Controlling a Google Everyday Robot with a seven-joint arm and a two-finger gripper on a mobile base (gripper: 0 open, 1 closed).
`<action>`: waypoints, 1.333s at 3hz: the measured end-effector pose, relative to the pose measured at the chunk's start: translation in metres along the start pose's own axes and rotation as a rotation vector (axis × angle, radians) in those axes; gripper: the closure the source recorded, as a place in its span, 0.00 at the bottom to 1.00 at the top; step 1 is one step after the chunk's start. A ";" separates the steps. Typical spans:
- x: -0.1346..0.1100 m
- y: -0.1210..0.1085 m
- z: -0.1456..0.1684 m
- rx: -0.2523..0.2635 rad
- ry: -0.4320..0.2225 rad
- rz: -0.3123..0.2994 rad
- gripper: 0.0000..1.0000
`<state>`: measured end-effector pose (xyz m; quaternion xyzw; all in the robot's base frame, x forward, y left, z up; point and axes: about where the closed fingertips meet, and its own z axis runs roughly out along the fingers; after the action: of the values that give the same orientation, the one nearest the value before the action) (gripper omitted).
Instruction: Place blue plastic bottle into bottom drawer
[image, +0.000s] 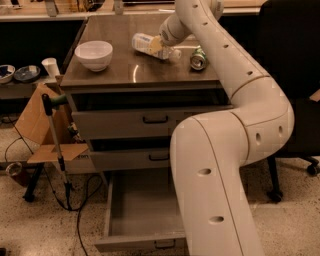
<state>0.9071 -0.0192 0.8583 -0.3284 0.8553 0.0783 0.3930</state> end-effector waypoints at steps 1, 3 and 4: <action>0.004 0.007 0.002 -0.028 0.033 -0.026 0.89; -0.023 -0.004 -0.038 -0.023 -0.049 -0.037 1.00; -0.040 -0.015 -0.072 0.002 -0.111 -0.038 1.00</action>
Offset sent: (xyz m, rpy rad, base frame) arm 0.0045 -0.0093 0.0517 0.0232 -0.0256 0.0594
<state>0.8906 -0.0389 0.9384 -0.3393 0.8259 0.0878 0.4416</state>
